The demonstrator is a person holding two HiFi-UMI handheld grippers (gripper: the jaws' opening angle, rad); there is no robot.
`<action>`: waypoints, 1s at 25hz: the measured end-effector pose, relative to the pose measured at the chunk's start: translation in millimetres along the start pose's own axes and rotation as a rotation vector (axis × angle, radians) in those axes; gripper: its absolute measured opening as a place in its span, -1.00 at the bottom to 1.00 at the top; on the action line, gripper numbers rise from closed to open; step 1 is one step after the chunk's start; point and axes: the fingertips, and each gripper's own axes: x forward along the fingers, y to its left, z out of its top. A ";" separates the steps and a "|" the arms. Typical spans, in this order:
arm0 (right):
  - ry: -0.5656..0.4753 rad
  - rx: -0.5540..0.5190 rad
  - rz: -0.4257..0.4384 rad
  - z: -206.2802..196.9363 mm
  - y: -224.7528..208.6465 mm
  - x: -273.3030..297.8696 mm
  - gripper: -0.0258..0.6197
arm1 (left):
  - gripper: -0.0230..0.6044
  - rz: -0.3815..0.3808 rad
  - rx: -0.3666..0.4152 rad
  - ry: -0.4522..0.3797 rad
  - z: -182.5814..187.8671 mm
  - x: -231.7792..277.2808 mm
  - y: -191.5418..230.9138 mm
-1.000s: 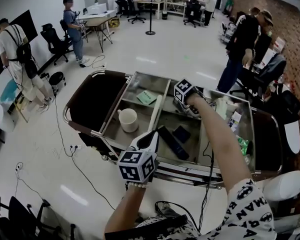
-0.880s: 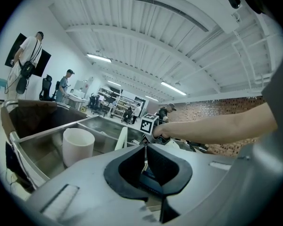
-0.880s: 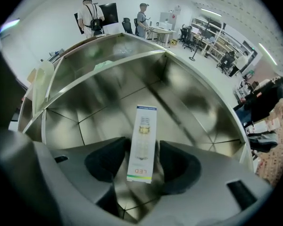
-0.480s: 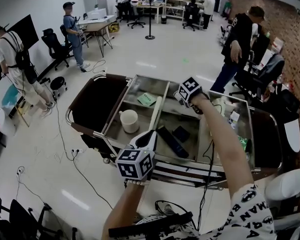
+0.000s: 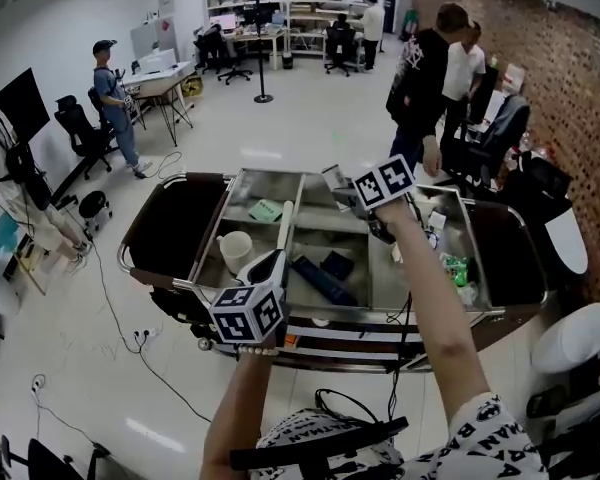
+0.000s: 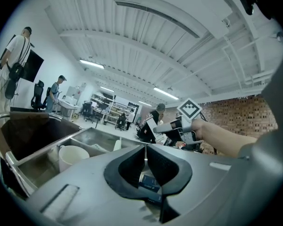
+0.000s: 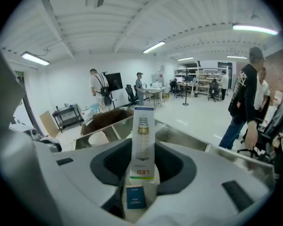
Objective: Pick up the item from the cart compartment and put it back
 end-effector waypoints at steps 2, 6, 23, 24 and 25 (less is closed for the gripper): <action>-0.073 0.012 0.006 0.6 13.9 -22.2 -0.45 | -0.91 -0.014 0.011 -0.007 3.7 -1.3 -2.2; -0.204 0.013 0.023 -6.7 50.7 -62.4 -0.45 | -0.93 -0.027 0.040 -0.024 8.6 -8.8 -5.8; -0.433 -0.003 0.029 -85.2 169.8 -142.5 -0.45 | -0.93 -0.068 0.063 -0.025 -25.1 -58.6 -31.4; -0.445 0.006 0.036 -92.3 175.7 -143.4 -0.45 | -0.93 -0.068 0.062 -0.023 -29.9 -63.6 -32.5; -0.455 0.015 0.040 -99.7 180.4 -143.3 -0.45 | -0.93 -0.069 0.060 -0.023 -34.1 -67.9 -33.4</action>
